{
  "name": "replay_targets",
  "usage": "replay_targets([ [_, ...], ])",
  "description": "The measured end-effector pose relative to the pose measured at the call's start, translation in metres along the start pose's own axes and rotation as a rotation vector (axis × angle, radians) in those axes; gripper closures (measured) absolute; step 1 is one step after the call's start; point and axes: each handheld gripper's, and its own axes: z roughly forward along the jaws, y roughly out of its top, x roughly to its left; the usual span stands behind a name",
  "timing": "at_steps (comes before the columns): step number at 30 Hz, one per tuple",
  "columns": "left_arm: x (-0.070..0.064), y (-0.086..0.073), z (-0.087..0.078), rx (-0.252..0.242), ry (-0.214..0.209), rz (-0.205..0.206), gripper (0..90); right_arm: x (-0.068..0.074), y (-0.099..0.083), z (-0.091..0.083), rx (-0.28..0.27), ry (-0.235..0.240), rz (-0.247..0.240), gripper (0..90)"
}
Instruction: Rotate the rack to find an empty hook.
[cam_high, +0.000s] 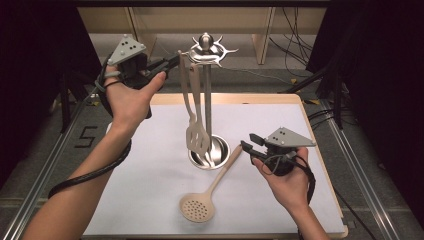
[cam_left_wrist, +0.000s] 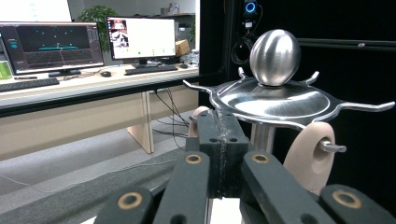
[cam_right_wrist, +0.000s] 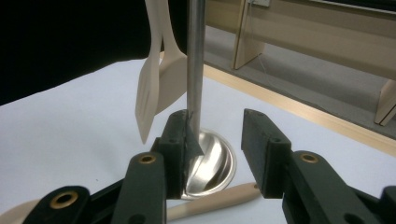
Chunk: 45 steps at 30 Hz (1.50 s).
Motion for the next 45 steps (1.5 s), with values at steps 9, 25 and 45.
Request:
replay_targets([
  [9,0.004,0.001,0.007,0.004,0.012,0.009,89.4,0.000,0.000,0.000,0.006,0.006,0.004,62.8],
  [25,0.011,0.004,0.019,0.015,0.008,0.005,89.5,-0.003,0.000,0.000,0.028,0.019,-0.001,62.9],
  [45,0.016,0.006,0.027,0.026,-0.012,0.019,89.4,-0.003,0.000,0.000,0.043,0.022,0.011,63.0],
])
